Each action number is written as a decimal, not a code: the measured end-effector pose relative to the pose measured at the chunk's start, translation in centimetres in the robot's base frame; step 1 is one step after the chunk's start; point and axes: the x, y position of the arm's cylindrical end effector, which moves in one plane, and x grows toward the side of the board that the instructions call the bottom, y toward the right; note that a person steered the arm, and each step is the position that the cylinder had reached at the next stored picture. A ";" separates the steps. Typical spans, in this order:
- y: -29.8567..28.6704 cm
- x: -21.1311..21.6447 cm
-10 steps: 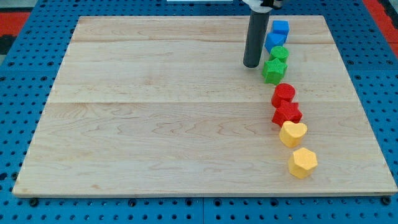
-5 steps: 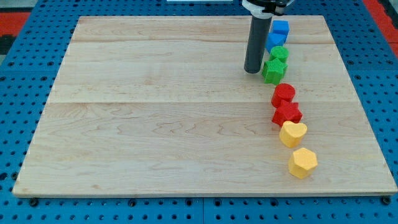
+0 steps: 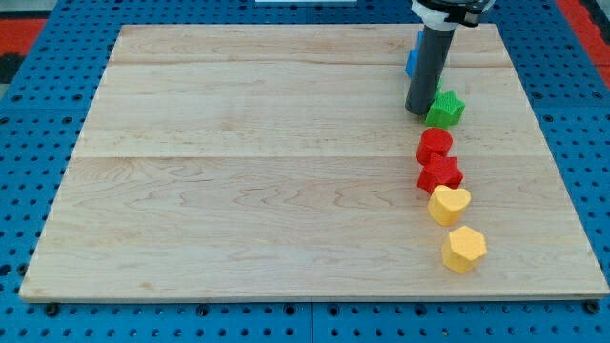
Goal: Slightly push the green star to the right side of the board
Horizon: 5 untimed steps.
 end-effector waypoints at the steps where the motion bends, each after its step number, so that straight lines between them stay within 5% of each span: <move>1: 0.0 0.0; 3: -9.2 -0.8; 5: -10.9 -1.4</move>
